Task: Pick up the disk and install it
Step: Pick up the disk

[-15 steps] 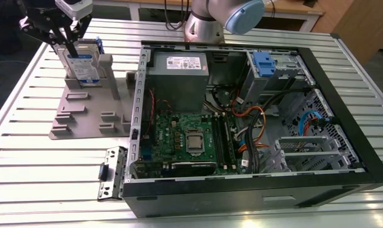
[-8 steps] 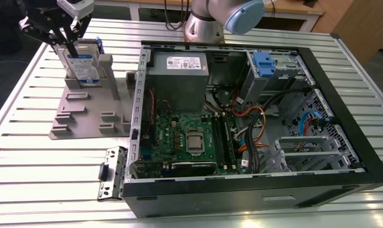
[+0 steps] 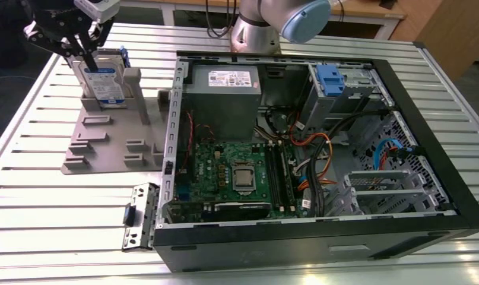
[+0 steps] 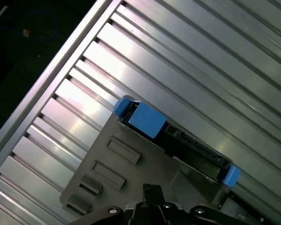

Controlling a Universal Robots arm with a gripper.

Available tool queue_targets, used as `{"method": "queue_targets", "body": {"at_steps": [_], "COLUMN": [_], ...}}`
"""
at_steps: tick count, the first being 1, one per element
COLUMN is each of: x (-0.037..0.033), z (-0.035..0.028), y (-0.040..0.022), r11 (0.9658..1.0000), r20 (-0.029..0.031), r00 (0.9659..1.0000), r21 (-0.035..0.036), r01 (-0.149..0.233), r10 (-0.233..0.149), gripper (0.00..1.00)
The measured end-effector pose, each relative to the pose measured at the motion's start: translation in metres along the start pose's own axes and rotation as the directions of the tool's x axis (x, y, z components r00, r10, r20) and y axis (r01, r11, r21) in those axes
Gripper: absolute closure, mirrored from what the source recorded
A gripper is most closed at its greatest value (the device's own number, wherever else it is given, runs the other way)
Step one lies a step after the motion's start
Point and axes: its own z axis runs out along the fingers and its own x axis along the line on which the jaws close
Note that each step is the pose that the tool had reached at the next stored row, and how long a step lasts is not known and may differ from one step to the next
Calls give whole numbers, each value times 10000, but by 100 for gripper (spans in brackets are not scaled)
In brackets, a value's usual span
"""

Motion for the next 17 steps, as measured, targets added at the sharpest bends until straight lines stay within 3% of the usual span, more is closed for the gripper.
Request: {"method": "queue_targets", "body": {"at_steps": [9,17], "x": [0,0], "z": [0,0], "y": [0,0], "r11": [9976,9917], "r20": [-15,-27], "r00": [9976,9917], "r21": [-19,-36], "r01": [685,1282], "r10": [-685,-1282], "gripper": [90,90]}}
